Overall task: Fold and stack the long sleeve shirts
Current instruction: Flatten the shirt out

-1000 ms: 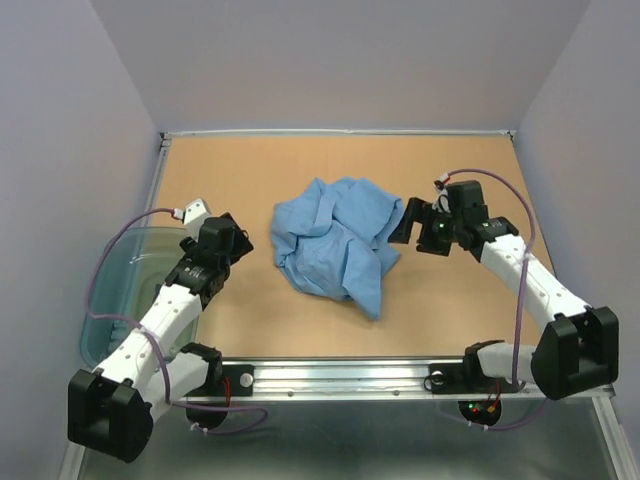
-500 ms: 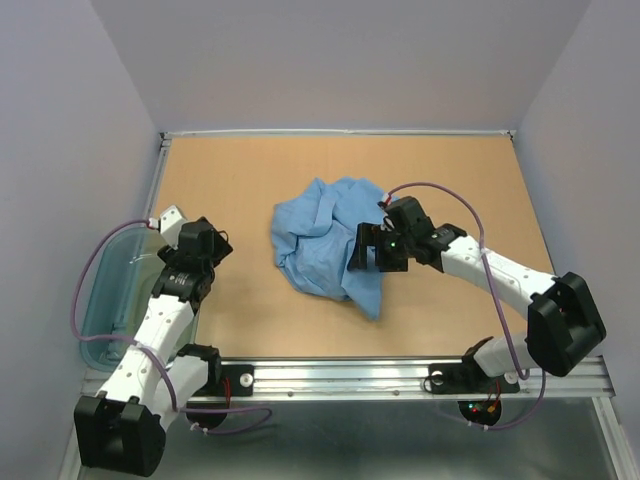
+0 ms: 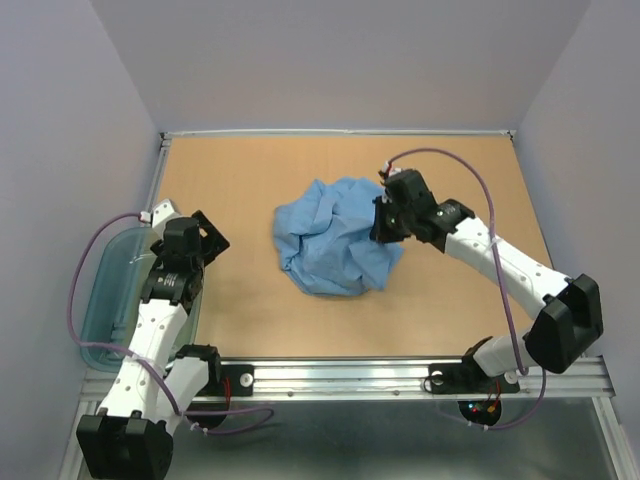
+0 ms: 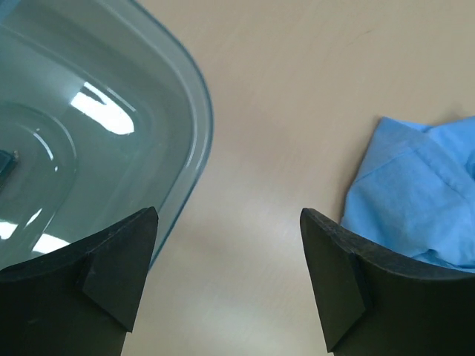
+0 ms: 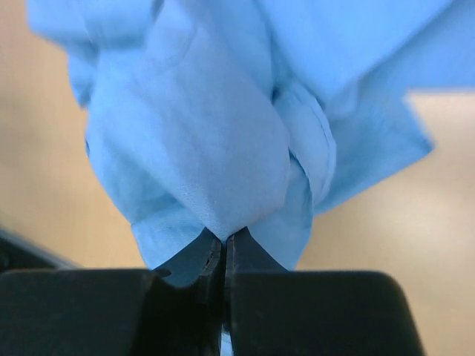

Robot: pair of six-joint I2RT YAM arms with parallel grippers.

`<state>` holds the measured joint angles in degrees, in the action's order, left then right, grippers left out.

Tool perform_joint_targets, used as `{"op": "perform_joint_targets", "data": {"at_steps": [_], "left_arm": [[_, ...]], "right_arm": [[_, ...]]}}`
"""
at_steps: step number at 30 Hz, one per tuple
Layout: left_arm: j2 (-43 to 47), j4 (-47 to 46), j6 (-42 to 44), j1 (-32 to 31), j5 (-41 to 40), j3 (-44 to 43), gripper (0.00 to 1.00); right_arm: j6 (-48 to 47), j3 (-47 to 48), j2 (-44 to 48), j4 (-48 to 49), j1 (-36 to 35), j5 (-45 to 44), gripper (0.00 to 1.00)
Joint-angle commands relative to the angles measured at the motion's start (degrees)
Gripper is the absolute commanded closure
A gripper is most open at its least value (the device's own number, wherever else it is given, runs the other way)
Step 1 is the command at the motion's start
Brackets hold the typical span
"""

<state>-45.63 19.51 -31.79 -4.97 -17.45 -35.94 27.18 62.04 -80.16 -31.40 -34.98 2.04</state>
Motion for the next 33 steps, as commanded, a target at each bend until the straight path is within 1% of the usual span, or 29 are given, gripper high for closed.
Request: {"op": "perform_joint_targets", "data": {"at_steps": [1, 2, 3, 4, 5, 6, 7, 8, 10, 11, 14, 15, 17, 18, 19, 20, 21, 22, 23, 24, 25, 26, 27, 28, 29, 30, 33], "left_arm": [[-0.1, -1.3, 2.1, 0.1, 9.5, -8.4, 0.1], [-0.9, -1.2, 2.1, 0.1, 11.0, -9.7, 0.1], [-1.3, -1.2, 2.2, 0.1, 12.3, -11.0, 0.09], [-2.1, -1.2, 2.5, 0.1, 14.9, -13.5, 0.09], [-2.6, -1.1, 2.6, 0.1, 15.9, -14.9, 0.09], [-3.0, -1.1, 2.7, 0.1, 16.8, -16.2, 0.09], [-3.4, -1.1, 2.8, 0.1, 17.2, -17.7, 0.09], [-4.1, -1.0, 3.1, 0.1, 19.3, -20.2, 0.09], [-5.0, -0.9, 3.2, 0.1, 20.4, -22.7, 0.09], [-5.6, -0.8, 3.2, 0.1, 21.7, -24.9, 0.09], [-6.1, -1.0, 2.7, 0.1, 23.8, -27.6, 0.09], [-5.9, -1.0, 2.6, 0.1, 24.0, -27.9, 0.09], [-5.4, -1.2, 2.6, 0.1, 24.6, -27.9, 0.09], [-5.1, -1.2, 3.0, 0.1, 24.7, -27.6, 0.09], [-4.6, -1.1, 3.1, 0.1, 25.3, -27.0, 0.09], [-4.3, -1.1, 3.1, 0.1, 25.5, -26.6, 0.09], [-4.0, -1.1, 3.2, 0.1, 26.0, -26.1, 0.09], [-3.8, -0.9, 3.1, 0.1, 26.3, -25.5, 0.09], [-3.2, -0.9, 3.1, 0.1, 27.2, -24.4, 0.09], [-3.0, -0.7, 2.9, 0.1, 27.8, -23.7, 0.09], [-2.7, -0.7, 2.9, 0.1, 29.0, -23.2, 0.09], [-2.4, -0.7, 2.8, 0.1, 29.7, -22.4, 0.09], [-2.4, -0.7, 2.9, 0.1, 30.2, -22.1, 0.09], [-2.1, -0.5, 2.9, 0.1, 30.8, -21.8, 0.09], [-2.2, -0.5, 3.0, 0.0, 31.9, -21.5, 0.09], [-2.4, -0.5, 3.1, -0.1, 32.4, -21.2, 0.09], [-3.9, -0.6, 3.2, -1.7, 33.9, -21.4, 0.09]], "right_arm": [[-13.2, 25.3, -0.8, -7.0, -0.4, -18.7, 0.99], [-15.3, 29.9, -1.8, -7.9, -0.4, -21.7, 0.99], [-19.8, 35.5, -3.0, -8.5, -0.4, -26.9, 0.99], [-21.9, 45.1, -5.1, -9.0, -0.4, -29.4, 0.99], [-25.8, 50.8, -6.4, -9.0, -0.4, -32.4, 1.0], [-26.7, 55.6, -7.5, -9.0, -0.4, -32.9, 0.99], [-29.5, 60.0, -8.6, -8.9, -0.4, -32.8, 0.99], [-30.9, 68.7, -11.1, -8.9, -0.4, -32.3, 0.99], [-34.0, 73.8, -12.4, -9.0, -0.4, -27.3, 1.0], [-34.6, 74.4, -11.7, -8.9, -0.4, -21.3, 0.99], [-33.1, 68.1, -8.4, -8.9, -0.4, -8.9, 0.98], [-31.2, 61.1, -5.8, -8.9, -0.4, -0.2, 0.98], [-28.6, 53.3, -3.3, -8.8, -0.4, 6.9, 0.96], [-25.6, 45.6, -1.0, -8.6, -1.2, 12.6, 0.96], [-23.3, 40.7, 0.4, -7.9, -2.0, 16.8, 0.91], [-23.3, 36.5, 1.7, -7.5, -3.2, 16.9, 0.86], [-21.4, 32.8, 2.5, -7.4, -6.6, 18.7, 0.79], [-20.6, 28.8, 3.2, -7.3, -8.5, 19.5, 0.71], [-18.8, 22.7, 4.1, -7.3, -12.4, 20.5, 0.47], [-17.9, 19.7, 4.5, -7.4, -14.2, 20.0, 0.35], [-17.3, 17.5, 5.5, -7.7, -15.4, 19.0, 0.25], [-16.6, 13.4, 6.4, -8.3, -15.9, 18.0, 0.17], [-15.2, 12.0, 7.5, -8.4, -16.0, 16.4, 0.14], [-14.3, 10.7, 8.7, -8.5, -16.1, 9.1, 0.12], [-13.5, 9.5, 10.0, -8.6, -16.0, 4.7, 0.11], [-12.4, 8.5, 12.1, -9.0, -16.0, -4.2, 0.09], [-10.5, 7.3, 14.3, -9.8, -14.5, -15.0, 0.06]]}}
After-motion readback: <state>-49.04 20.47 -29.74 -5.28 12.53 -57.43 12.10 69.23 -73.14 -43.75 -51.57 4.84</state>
